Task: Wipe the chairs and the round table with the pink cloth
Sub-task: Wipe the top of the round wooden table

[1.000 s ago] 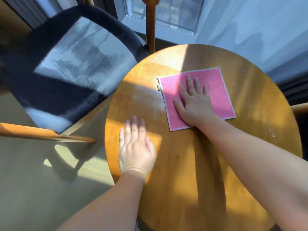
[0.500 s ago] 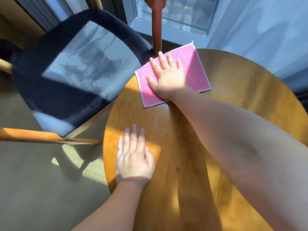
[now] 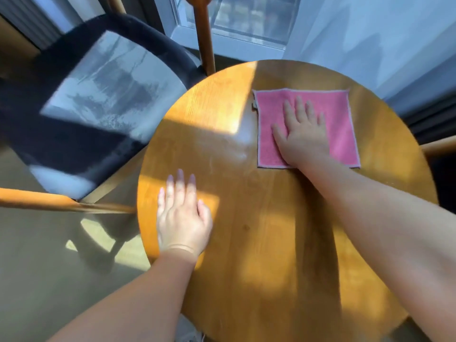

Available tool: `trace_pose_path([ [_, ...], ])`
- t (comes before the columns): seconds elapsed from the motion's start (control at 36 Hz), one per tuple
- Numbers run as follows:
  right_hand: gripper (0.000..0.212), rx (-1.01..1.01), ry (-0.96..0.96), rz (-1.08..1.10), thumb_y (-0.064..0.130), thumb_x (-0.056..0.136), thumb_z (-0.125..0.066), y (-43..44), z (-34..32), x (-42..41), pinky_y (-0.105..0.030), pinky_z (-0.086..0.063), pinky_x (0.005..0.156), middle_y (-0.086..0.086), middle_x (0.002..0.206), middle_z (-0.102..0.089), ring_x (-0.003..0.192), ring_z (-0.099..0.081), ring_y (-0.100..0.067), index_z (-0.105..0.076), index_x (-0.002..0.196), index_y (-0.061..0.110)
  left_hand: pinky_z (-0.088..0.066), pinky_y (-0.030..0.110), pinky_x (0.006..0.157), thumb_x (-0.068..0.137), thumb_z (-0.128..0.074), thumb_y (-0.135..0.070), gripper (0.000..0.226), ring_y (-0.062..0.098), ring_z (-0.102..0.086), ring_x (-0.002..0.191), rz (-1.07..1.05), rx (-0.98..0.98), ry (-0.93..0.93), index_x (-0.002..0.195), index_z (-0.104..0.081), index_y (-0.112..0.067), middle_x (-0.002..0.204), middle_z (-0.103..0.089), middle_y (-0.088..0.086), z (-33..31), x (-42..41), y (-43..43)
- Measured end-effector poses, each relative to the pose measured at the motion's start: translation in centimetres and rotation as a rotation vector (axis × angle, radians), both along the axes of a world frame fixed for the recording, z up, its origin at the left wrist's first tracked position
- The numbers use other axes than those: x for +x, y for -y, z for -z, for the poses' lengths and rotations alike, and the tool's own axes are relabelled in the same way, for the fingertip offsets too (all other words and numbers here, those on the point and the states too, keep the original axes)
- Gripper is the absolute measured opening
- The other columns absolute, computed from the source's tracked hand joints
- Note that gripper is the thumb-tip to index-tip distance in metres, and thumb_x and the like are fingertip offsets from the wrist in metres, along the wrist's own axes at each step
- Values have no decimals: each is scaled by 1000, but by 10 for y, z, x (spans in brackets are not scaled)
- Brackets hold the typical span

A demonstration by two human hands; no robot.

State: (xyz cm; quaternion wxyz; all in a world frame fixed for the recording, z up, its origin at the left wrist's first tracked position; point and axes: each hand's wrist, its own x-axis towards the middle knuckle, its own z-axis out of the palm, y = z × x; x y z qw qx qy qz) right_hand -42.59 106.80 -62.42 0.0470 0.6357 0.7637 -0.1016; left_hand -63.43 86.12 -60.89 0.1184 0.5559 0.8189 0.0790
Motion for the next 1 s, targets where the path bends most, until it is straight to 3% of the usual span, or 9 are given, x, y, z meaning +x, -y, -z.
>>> trace_pose_path([
  [0.19,75,-41,15,86,60,89,-8,101,-1,48,-44,8,119,-2,164,4,150,7,-23,-2,156,24,-7,36,114,81,-36,-28,60,28,-26,140,-10,0,-11,138,-46,-10,150,-34,11,-1,2,2],
  [0.36,76,-43,39,70,60,88,-3,103,1,49,-45,9,120,-4,163,7,150,10,-23,1,155,24,-7,41,114,73,-34,-24,64,29,-25,140,-107,-29,-6,132,-50,-6,148,-36,14,-15,24,-11],
  [0.42,76,-48,40,68,60,88,-2,104,1,50,-46,8,120,-4,163,6,150,10,-24,1,155,24,-6,42,113,72,-38,-19,61,30,-28,138,-30,-6,14,130,-52,-4,146,-39,15,-21,44,-25],
  [0.56,76,-49,25,61,59,88,-3,104,0,50,-46,10,119,-5,163,7,150,11,-24,1,155,23,11,36,114,92,-33,-23,59,16,-1,145,15,-31,44,149,-21,-15,159,-8,3,-3,86,-56],
  [0.64,76,-33,17,52,60,88,-2,103,4,50,-44,15,117,-3,163,9,149,13,-23,3,155,23,15,36,113,94,-27,-28,60,17,3,145,10,-26,0,151,-12,-16,159,-4,3,13,89,-57],
  [0.78,74,-24,-3,1,59,90,-7,80,5,43,-47,13,117,-4,163,6,149,10,-25,-2,155,24,15,35,114,89,-18,-31,63,20,1,145,23,-39,-17,150,-16,-13,158,-7,6,10,91,-59],
  [0.86,72,-8,-21,-55,58,91,-9,36,2,24,-50,6,118,-5,164,0,150,4,-28,-8,156,24,12,37,115,89,-19,-31,63,21,0,145,27,-68,-12,149,-17,-13,158,-8,7,8,91,-59],
  [1.0,72,1,-54,-221,58,92,-12,-31,2,-18,-52,7,117,-6,164,-1,150,3,-29,-8,156,24,3,40,116,86,-19,-32,65,25,-12,144,16,-62,-5,146,-29,-9,155,-19,11,5,92,-62],
])
